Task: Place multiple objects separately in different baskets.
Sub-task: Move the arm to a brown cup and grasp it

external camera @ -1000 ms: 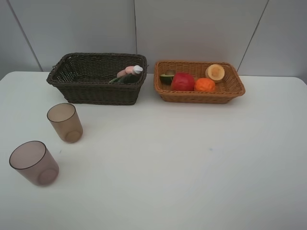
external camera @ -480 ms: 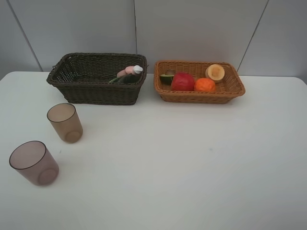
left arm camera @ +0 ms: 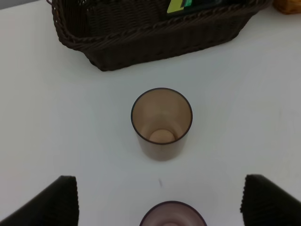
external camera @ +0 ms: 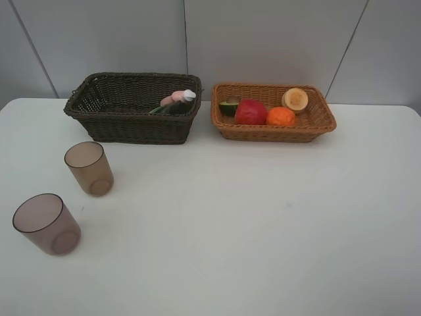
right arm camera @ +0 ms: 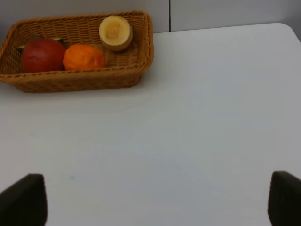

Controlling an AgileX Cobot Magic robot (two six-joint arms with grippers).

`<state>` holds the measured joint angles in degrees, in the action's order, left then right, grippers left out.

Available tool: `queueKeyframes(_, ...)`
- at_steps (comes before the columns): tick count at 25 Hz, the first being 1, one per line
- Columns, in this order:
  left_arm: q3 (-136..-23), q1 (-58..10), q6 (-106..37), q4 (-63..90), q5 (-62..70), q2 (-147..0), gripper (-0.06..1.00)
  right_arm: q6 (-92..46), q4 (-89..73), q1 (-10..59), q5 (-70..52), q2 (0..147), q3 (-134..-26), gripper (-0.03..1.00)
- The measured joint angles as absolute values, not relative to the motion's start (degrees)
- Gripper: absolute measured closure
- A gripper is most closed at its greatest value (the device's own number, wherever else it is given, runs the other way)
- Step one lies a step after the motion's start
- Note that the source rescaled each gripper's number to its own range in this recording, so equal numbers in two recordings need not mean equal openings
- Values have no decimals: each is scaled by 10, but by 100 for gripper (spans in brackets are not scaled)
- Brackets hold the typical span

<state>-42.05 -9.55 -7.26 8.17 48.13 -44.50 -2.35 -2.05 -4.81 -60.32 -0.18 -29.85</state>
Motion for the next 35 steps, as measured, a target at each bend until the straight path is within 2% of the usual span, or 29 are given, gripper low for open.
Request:
queueKeyframes(11, -498, -93, 0, 28, 478, -620, 0, -23, -21, -48, -603, -2, -298, -2)
queueKeyframes(19, -503, -61, 6, 19, 470, -727, 0, -23, -21, -48, -603, -2, -298, -2)
queueKeyframes(35, -505, -59, 6, 22, 375, -873, 0, -23, -21, -48, -602, -2, -298, -2)
